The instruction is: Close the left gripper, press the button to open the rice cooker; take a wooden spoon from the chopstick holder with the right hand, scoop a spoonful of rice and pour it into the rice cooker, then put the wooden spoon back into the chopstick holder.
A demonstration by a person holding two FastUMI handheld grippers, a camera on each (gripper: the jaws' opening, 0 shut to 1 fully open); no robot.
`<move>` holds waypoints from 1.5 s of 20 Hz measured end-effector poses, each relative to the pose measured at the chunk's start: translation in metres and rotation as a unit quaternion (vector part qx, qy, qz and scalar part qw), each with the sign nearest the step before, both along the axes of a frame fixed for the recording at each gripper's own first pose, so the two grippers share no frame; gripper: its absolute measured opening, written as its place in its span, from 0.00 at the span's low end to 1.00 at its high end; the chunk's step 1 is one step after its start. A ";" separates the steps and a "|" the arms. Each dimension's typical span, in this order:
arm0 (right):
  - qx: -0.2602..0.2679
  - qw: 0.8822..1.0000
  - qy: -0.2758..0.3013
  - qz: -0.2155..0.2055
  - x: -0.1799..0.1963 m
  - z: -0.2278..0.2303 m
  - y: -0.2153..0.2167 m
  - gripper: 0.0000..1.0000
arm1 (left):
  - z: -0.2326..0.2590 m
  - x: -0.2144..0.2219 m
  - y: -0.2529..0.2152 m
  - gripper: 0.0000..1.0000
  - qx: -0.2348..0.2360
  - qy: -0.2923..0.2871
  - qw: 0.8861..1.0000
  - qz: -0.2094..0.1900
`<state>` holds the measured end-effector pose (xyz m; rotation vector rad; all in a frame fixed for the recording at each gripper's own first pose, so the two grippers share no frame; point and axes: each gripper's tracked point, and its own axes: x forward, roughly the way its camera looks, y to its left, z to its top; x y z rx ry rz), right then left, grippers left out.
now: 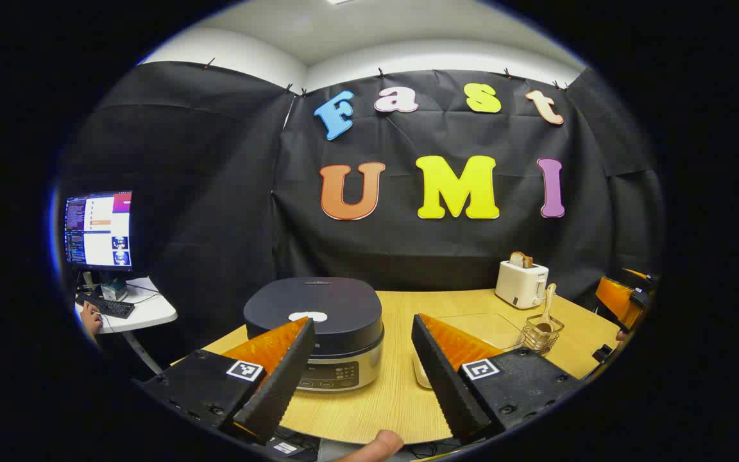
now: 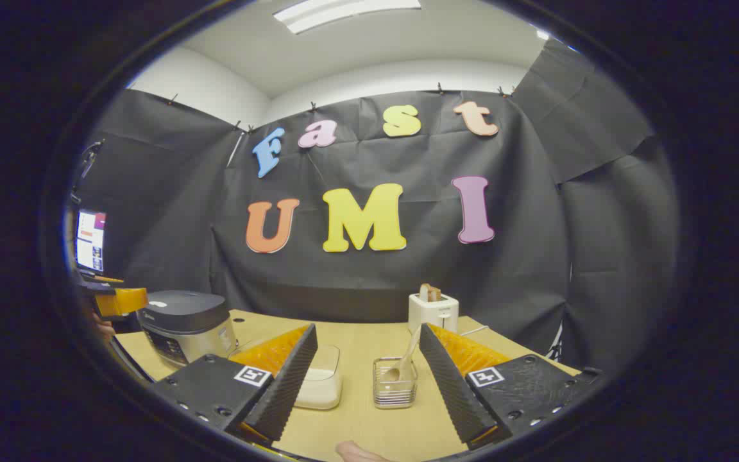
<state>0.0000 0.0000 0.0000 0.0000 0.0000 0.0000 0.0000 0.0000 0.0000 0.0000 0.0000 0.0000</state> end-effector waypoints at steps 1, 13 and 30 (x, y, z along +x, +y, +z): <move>-0.005 1.000 0.006 0.002 0.001 -0.004 0.002 0.95 | 0.001 0.001 -0.002 0.96 0.000 -0.001 1.000 -0.004; -0.023 0.999 0.025 0.000 0.004 -0.010 -0.014 0.96 | 0.002 0.014 0.004 0.85 0.022 -0.014 1.000 0.016; 0.004 0.999 -0.003 -0.047 -0.004 0.016 -0.064 0.95 | -0.013 0.091 0.064 0.03 -0.037 0.140 0.989 0.039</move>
